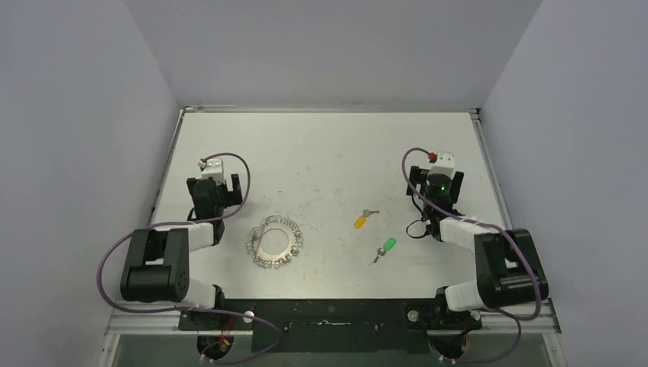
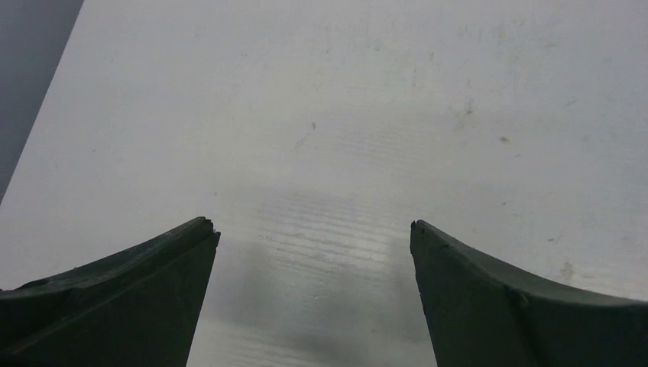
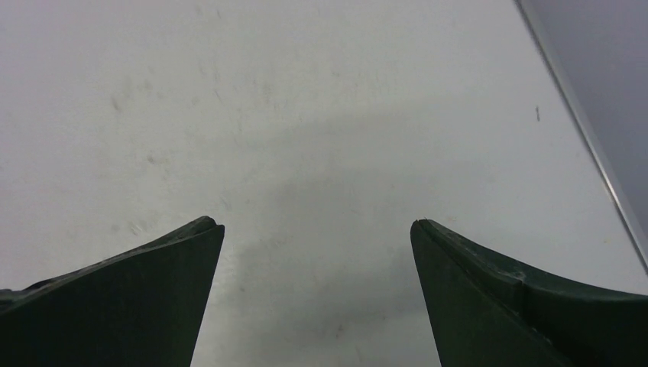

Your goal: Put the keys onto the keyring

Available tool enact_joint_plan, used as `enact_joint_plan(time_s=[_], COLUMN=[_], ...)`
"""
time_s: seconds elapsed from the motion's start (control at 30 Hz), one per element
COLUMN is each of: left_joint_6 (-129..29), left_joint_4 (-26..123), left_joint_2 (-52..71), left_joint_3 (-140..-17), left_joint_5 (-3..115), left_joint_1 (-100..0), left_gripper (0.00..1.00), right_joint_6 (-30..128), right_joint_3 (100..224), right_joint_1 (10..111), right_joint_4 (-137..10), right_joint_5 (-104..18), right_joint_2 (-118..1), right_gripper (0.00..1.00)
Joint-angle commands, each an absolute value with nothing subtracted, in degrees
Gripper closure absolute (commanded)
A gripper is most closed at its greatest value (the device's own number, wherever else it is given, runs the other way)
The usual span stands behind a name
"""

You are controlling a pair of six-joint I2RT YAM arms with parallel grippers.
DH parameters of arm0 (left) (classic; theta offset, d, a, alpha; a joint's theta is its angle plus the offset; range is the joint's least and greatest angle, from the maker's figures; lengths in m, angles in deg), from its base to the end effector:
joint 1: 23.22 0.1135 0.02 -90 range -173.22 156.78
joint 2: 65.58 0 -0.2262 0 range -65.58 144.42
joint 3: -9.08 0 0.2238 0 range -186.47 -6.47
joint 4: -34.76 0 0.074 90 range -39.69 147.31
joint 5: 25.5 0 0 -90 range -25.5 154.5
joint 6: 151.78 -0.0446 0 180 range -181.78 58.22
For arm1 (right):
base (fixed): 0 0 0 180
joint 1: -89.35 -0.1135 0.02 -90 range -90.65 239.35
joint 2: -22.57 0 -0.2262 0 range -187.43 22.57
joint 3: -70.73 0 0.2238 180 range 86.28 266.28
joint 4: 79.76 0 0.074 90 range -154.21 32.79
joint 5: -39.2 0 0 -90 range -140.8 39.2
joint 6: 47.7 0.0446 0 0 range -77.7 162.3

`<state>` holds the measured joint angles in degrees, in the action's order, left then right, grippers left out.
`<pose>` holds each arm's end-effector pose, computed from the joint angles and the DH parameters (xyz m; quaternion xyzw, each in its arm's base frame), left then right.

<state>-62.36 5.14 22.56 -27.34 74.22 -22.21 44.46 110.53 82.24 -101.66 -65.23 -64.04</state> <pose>0.2604 0.0121 0.1195 -0.0504 0.8264 0.0780 0.5554 0.2654 0.0219 0.1268 0.0314 0.8384 -0.0624 0.5405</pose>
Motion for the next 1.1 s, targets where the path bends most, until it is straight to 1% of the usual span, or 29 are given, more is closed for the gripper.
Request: enact_joint_plan(time_s=[0.0, 0.03, 0.13, 0.2, 0.27, 0.33, 0.43, 0.47, 0.5, 0.6, 0.67, 0.77, 0.87, 1.07], left_joint_6=[-52.5, -49.2, -35.3, -28.7, -27.7, -24.4, -18.4, -17.3, -16.7, -17.2, -17.4, -17.9, -18.7, -19.6], left_joint_4=[32.4, 38.3, 52.7, 58.2, 58.5, 58.3, 57.0, 57.1, 58.0, 63.0, 65.2, 67.5, 68.6, 67.9], left_joint_2=[8.0, 5.0, 0.0, -2.7, -5.0, -7.2, -9.4, -9.8, -9.9, -9.8, -8.9, -6.3, -2.0, 7.4], left_joint_3=[-38.4, -40.3, -43.4, -43.2, -41.2, -38.7, -35.0, -34.2, -34.1, -34.8, -35.6, -37.0, -39.0, -42.7], left_joint_5=[73.5, 72.9, 72.3, 66.8, 57.3, 51.3, 43.5, 41.8, 41.7, 46.1, 50.9, 57.9, 61.6, 66.8], left_joint_1=[-24.3, -24.3, -24.1, -23.5, -23.5, -23.5, -23.6, -24.5, -25.7, -34.3, -40.6, -47.4, -51.5, -57.5], left_gripper=[0.03, 0.03, 0.03, 0.03, 0.03, 0.03, 0.09, 0.12, 0.15, 0.19, 0.19, 0.2, 0.2, 0.2], right_joint_6=[60.6, 62.4, 67.4, 72.7, 74.8, 73.6, 74.6, 74.9, 75.0, 75.9, 74.6, 73.9, 73.7, 71.7], right_joint_3=[121.0, 122.5, 124.6, 125.1, 125.7, 126.2, 124.6, 123.3, 121.9, 119.4, 119.7, 120.5, 121.1, 124.9], right_joint_1=[81.8, 82.1, 82.5, 82.9, 83.1, 83.2, 83.2, 83.2, 83.2, 83.2, 83.0, 82.7, 81.1, 73.9], right_joint_4=[-80.3, -76.6, -68.7, -64.8, -60.6, -57.7, -57.2, -58.7, -60.7, -63.7, -63.7, -63.2, -63.8, -63.1], right_joint_5=[-69.6, -67.2, -65.8, -66.4, -63.8, -58.5, -53.1, -51.6, -49.3, -45.7, -41.9, -37.9, -35.9, -36.8], right_joint_2=[-48.8, -47.1, -43.1, -41.6, -40.8, -40.5, -40.1, -40.0, -39.9, -40.0, -41.0, -43.1, -45.6, -50.5], right_gripper=[0.0, 0.0, 0.0, 0.0, 0.0, 0.0, 0.0, 0.0, 0.0, 0.0, 0.0, 0.0, 0.0, 0.0])
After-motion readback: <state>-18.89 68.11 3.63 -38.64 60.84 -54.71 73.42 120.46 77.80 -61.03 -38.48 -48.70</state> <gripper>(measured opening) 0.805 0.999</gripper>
